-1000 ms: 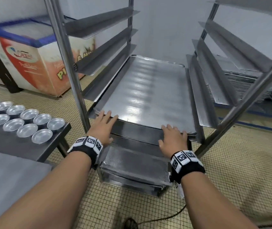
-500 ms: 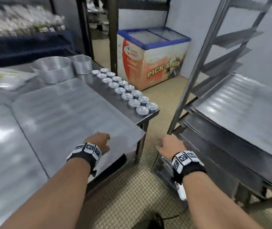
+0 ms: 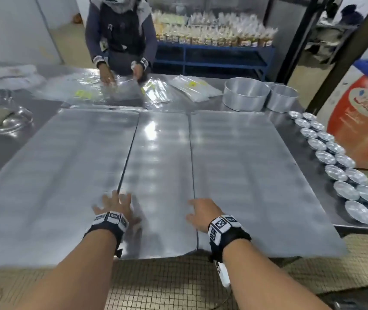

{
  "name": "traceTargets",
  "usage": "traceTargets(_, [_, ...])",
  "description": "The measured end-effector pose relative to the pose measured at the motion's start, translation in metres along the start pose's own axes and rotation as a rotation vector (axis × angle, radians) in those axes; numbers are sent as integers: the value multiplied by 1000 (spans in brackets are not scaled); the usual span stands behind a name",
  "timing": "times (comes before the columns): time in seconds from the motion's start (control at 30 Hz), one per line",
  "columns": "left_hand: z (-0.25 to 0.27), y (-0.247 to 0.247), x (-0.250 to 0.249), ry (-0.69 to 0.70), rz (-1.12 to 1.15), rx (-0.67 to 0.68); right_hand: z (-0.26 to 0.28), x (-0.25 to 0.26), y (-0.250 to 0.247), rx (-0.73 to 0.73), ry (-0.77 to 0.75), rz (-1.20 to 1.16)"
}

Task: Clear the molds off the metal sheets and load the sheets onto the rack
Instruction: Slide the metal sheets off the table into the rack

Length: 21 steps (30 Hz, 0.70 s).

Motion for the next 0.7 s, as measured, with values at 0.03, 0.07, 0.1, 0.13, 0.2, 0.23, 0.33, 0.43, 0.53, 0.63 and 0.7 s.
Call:
traceTargets(0.03, [7, 5, 18, -61, 38, 4, -5, 14, 10, 25, -33, 10])
traceTargets(0.07, [15, 8, 34, -119, 72, 6, -9, 26, 20, 48, -70, 35])
traceTargets(0.1, [20, 13, 49, -170, 112, 3, -12, 39, 29, 65, -119, 70])
traceTargets(0.13, [27, 19, 61, -213, 148, 9, -15, 50, 37, 81, -165, 107])
traceTargets(0.2, [32, 36, 77, -245, 229, 11, -18, 70, 50, 100, -250, 179])
traceTargets(0.23, [33, 43, 80, -236, 246, 8, -20, 77, 56, 105, -289, 213])
traceTargets(0.33, [33, 49, 80, -210, 235, 8, -26, 93, 71, 121, -367, 292])
traceTargets(0.43, [32, 49, 72, -202, 286, 52, -31, 103, 80, 111, -415, 331])
traceTargets(0.53, [36, 44, 57, -188, 292, 66, -33, 114, 82, 62, -431, 305])
traceTargets(0.63, [41, 31, 41, -139, 205, 57, -30, 124, 82, 36, -414, 257])
traceTargets(0.7, [41, 18, 34, -98, 152, 43, -29, 133, 82, 14, -404, 239])
Point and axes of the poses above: each hand's wrist, its own z-axis away from the middle knuckle, its own y-axis out of the palm, x = y × z, the point moved 9 cm from there along -z, towards the middle knuckle, and after that the axes turned 9 degrees about y, right-handed, at the moved point
